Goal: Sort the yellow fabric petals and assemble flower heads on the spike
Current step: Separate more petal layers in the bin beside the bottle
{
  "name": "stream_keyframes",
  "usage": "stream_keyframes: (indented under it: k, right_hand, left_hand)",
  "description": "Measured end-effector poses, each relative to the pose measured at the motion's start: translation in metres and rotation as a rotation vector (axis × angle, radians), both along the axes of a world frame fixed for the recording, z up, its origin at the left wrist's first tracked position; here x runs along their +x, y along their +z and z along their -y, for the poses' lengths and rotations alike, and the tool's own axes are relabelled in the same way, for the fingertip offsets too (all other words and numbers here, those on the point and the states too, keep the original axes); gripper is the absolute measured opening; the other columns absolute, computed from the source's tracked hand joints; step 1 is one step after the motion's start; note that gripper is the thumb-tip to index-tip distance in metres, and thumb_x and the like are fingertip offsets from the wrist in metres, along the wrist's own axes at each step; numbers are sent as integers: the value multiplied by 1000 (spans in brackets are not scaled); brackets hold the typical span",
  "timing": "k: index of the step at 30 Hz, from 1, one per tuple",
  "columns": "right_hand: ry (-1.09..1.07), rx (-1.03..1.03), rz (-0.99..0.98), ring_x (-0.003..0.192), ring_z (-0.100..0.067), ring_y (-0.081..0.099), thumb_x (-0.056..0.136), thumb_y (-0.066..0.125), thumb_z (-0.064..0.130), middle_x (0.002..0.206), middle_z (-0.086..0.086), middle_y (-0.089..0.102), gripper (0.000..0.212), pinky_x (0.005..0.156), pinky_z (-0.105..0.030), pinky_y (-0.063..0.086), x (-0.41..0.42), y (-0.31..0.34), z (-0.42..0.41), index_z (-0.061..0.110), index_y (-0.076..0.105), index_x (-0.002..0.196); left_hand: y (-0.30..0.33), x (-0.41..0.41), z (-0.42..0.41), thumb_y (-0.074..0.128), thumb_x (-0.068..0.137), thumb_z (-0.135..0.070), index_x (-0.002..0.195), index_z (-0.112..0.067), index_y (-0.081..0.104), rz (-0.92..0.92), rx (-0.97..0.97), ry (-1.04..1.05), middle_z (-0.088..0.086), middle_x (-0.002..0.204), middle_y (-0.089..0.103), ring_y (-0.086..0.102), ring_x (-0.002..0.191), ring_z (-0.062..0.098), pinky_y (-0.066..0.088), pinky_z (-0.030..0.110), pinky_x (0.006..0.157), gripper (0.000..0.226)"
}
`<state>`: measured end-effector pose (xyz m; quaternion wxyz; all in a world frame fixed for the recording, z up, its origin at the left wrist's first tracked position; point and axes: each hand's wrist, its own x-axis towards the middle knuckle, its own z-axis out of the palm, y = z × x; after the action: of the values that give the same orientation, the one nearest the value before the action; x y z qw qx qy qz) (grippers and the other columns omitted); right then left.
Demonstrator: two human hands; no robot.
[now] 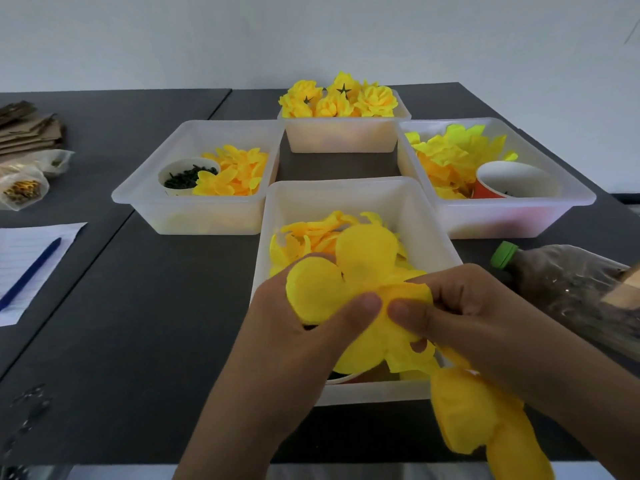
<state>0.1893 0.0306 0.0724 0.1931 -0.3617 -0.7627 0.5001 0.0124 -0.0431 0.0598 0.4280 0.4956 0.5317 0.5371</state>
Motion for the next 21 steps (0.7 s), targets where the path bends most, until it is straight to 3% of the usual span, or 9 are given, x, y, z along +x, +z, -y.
stream_keyframes:
  k: [3,5,8,11,13,15,18,21]
  right_hand:
    - [-200,83,74,45,-4,45,67,40,67,51,2,52,48,49,-16,45,5,7,0,26,64,59]
    - [-394,269,68,42,-9,45,77,36,62,55,-4,52,52,42,-19,40,16,9,-8,19,59,60]
    - [-650,370,80,54,-4,51,97,37,40,58,-3,53,44,52,-26,32,33,10,-25,15,57,67]
    - [-724,332,134,55,-12,40,100,35,37,62,-6,45,46,52,-28,28,41,8,-37,1,54,80]
    - [-744,320,129,50,-10,38,100,34,40,59,-3,40,47,50,-28,26,43,9,-39,1,52,81]
    - [-762,277,102,46,-3,42,99,33,43,59,1,42,44,48,-25,28,41,10,-40,10,53,80]
    - [-764,250,95,58,-4,43,98,33,46,66,3,46,40,53,-24,28,38,12,-41,14,54,89]
    - [-808,276,49,64,-5,43,97,36,47,72,4,46,38,55,-25,29,35,19,-43,13,52,106]
  left_hand:
    - [8,3,-16,66,71,-46,83,-25,71,-234,98,179,-14,74,72,69,70,3,52,18,58,25]
    - [17,-3,-33,67,74,-47,64,-22,64,-387,139,250,-12,59,66,61,56,2,46,20,52,26]
    - [28,-15,-59,70,81,-42,56,-21,56,-618,92,191,-7,50,56,53,51,5,41,25,51,36]
    - [24,-12,-79,70,81,-49,77,-7,67,-724,-103,-52,13,74,67,65,73,26,51,45,69,42]
    - [17,-6,-85,64,84,-53,93,-2,66,-745,-156,-102,16,89,69,65,85,29,52,49,80,51]
    - [11,0,-88,53,84,-61,111,-9,62,-765,-169,-102,4,103,68,64,94,21,51,46,88,60]
    - [10,3,-78,44,79,-72,146,-25,33,-774,-196,33,-8,133,49,48,121,14,42,42,102,82]
    - [13,5,-56,38,83,-73,144,-35,33,-757,21,202,-11,137,45,40,126,8,37,31,98,72]
